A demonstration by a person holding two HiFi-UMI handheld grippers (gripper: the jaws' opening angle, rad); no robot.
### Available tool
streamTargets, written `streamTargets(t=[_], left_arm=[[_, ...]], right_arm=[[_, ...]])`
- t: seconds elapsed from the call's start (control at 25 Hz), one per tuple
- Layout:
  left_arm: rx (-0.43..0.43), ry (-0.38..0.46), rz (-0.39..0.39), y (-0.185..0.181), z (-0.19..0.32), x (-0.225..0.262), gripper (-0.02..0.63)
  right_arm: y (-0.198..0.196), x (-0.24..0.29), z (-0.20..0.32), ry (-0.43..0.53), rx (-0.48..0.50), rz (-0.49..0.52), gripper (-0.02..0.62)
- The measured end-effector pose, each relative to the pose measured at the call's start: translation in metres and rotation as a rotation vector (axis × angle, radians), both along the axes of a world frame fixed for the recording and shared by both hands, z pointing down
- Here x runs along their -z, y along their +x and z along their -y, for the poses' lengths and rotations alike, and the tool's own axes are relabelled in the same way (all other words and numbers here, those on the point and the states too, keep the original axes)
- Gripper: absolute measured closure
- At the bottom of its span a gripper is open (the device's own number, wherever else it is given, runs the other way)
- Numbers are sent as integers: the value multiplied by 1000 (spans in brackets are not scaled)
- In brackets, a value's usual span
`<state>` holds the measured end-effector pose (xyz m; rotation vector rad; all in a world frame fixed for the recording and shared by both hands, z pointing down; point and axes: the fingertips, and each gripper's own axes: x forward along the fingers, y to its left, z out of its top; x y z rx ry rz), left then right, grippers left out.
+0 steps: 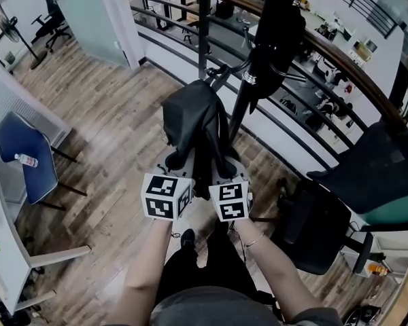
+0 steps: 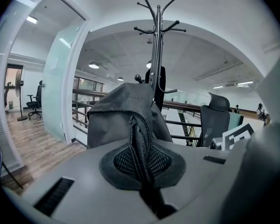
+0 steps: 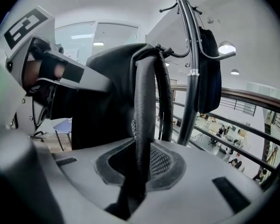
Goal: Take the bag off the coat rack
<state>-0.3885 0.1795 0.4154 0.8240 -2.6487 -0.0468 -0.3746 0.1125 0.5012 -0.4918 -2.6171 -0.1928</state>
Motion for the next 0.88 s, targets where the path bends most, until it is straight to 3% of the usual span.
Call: streamTargets(t=[0.88], left_arm=[[-33, -8, 72, 18, -35, 31, 580]], right_arm=[[20, 27, -44, -2, 2, 36, 543]])
